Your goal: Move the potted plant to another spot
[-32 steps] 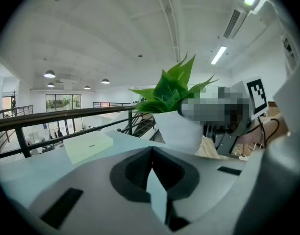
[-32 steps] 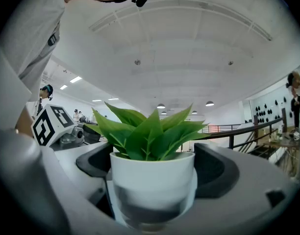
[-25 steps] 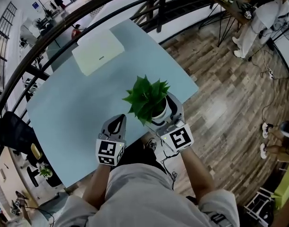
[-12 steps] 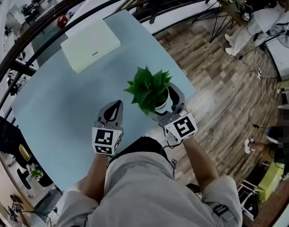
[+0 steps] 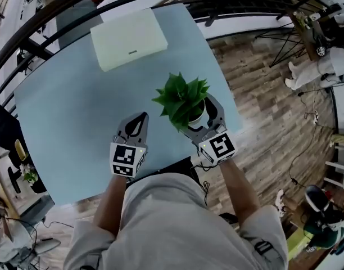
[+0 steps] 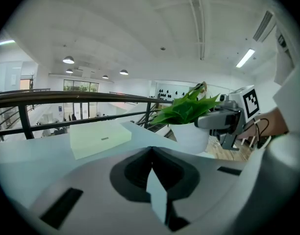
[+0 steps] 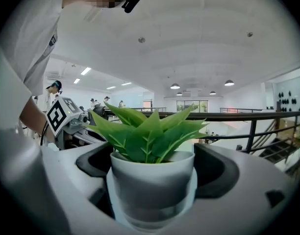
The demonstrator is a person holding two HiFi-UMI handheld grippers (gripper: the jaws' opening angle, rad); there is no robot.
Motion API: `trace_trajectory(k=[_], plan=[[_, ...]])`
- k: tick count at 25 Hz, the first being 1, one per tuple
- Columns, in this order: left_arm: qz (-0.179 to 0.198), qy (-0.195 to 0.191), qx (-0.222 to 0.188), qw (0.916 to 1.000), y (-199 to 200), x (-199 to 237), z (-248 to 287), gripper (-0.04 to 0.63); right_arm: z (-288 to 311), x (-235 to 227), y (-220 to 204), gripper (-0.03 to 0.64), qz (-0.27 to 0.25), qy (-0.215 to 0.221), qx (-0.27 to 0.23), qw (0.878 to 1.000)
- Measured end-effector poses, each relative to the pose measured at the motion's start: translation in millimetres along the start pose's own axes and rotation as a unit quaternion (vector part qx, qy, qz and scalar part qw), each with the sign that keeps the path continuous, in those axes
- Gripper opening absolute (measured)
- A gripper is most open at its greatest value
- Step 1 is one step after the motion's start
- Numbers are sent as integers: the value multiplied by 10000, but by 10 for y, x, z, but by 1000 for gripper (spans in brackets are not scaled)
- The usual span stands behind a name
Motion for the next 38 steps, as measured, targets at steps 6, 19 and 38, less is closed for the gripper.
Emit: trace_trajectory(k=[6, 19, 38], plan=[[-581, 1069, -58, 9926, 54, 148, 196, 12, 366, -278, -113, 514, -85, 988, 86, 9950], [-1210, 2625, 314, 9568, -264, 162, 321, 12, 1064, -756, -426, 514, -446, 2412, 63, 9694], [-1769, 2784, 372, 9433, -481, 680, 1064, 12, 2052, -874, -908, 514, -350, 2519, 62, 9671]])
Point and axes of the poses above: the fingertips, and each gripper's own axes: z forward along the fingers, x to its left, y out of its top, the point moved 3 cm from there along -z, backward along the fingers, and after that the axes turned 4 degrees about -y, right-handed, at the moved point
